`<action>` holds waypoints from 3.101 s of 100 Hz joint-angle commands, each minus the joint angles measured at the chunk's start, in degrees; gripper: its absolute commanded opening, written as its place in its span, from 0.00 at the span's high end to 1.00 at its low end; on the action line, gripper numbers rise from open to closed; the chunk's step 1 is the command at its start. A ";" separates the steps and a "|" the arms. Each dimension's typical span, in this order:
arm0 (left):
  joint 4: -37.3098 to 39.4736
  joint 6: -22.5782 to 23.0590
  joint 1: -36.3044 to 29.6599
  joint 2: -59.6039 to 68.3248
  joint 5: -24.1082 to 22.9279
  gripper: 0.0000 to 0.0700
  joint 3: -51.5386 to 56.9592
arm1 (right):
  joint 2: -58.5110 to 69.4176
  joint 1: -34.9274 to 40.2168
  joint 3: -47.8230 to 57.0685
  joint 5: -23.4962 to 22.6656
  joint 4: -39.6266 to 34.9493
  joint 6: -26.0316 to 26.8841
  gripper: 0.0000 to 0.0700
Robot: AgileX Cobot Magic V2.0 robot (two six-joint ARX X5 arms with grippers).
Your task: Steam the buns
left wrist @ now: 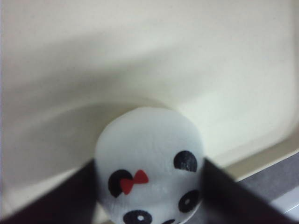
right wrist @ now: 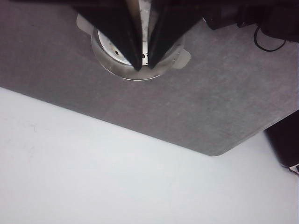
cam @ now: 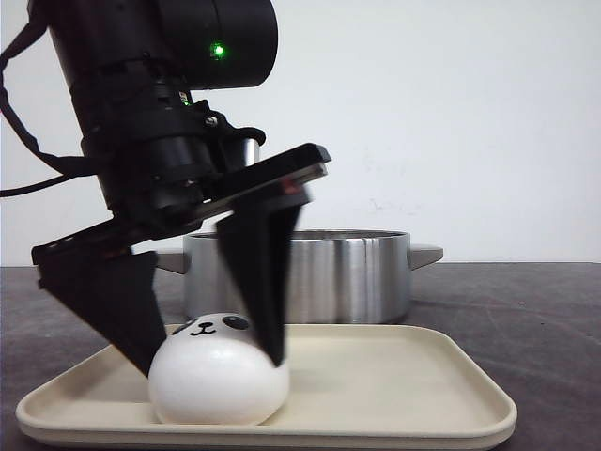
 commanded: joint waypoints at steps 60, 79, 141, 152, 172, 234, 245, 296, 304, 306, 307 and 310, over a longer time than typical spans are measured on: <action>1.16 12.81 0.20 -8.13 -11.21 1.00 27.21 | 0.48 0.59 1.03 -0.24 -0.04 -0.79 0.98; 3.61 15.02 7.32 -3.50 -11.82 1.00 33.94 | 0.50 0.63 1.03 -0.68 1.03 -0.79 0.98; -3.52 14.78 14.49 20.06 -9.22 0.91 35.12 | 0.96 0.63 1.01 -0.61 -1.62 -0.37 0.98; -3.91 14.62 14.49 20.44 -9.11 0.61 35.12 | 0.96 0.63 1.01 -0.59 -2.14 -0.26 0.98; -5.90 14.60 14.49 20.41 -8.90 0.16 35.93 | 1.14 0.63 1.01 -0.61 -2.05 0.11 0.98; -14.69 19.69 10.64 -1.20 -14.34 0.26 43.52 | 0.39 0.72 -14.75 0.07 8.55 -0.39 0.98; -15.37 19.67 7.37 -8.59 -17.70 0.48 43.36 | -2.91 1.68 -24.72 0.11 18.67 -0.39 0.98; -11.56 16.72 -1.53 -42.84 -36.15 0.99 17.35 | -9.14 3.78 -51.67 0.26 51.17 -0.87 0.98; -11.13 16.70 -1.53 -46.03 -36.15 0.99 13.70 | -9.05 3.78 -51.67 0.22 54.25 -0.83 0.98; -11.17 16.70 -1.53 -46.45 -36.15 0.99 13.27 | -9.05 3.78 -51.67 0.13 54.90 -0.83 0.98; -11.17 16.70 -1.53 -46.69 -36.15 0.99 13.00 | -9.05 3.78 -51.67 0.13 55.17 -0.81 0.98; -11.26 16.72 -1.53 -47.34 -36.15 0.99 12.39 | -9.07 3.78 -51.65 0.07 55.80 -0.81 0.98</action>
